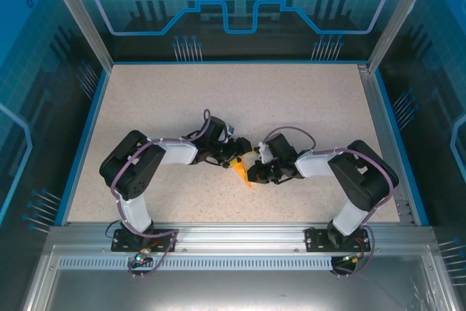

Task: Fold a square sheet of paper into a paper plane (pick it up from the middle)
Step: Fold the wing for the fifth time at the center of the table.

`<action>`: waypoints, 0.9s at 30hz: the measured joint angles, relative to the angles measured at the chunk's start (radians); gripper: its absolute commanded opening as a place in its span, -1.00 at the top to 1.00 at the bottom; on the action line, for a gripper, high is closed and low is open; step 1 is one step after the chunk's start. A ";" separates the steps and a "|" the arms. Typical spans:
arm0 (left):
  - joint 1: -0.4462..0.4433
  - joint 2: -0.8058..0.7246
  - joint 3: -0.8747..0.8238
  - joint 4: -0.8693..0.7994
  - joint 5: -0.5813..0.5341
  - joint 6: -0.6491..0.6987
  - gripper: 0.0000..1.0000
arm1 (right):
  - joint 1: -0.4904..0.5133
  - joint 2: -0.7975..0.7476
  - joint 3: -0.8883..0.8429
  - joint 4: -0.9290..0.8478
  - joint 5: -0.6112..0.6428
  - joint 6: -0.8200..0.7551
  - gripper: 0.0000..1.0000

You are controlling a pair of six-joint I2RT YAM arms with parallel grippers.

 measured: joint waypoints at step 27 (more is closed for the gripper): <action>-0.006 0.001 0.006 -0.019 0.004 -0.001 -0.46 | 0.029 -0.057 -0.010 -0.111 0.051 -0.037 0.79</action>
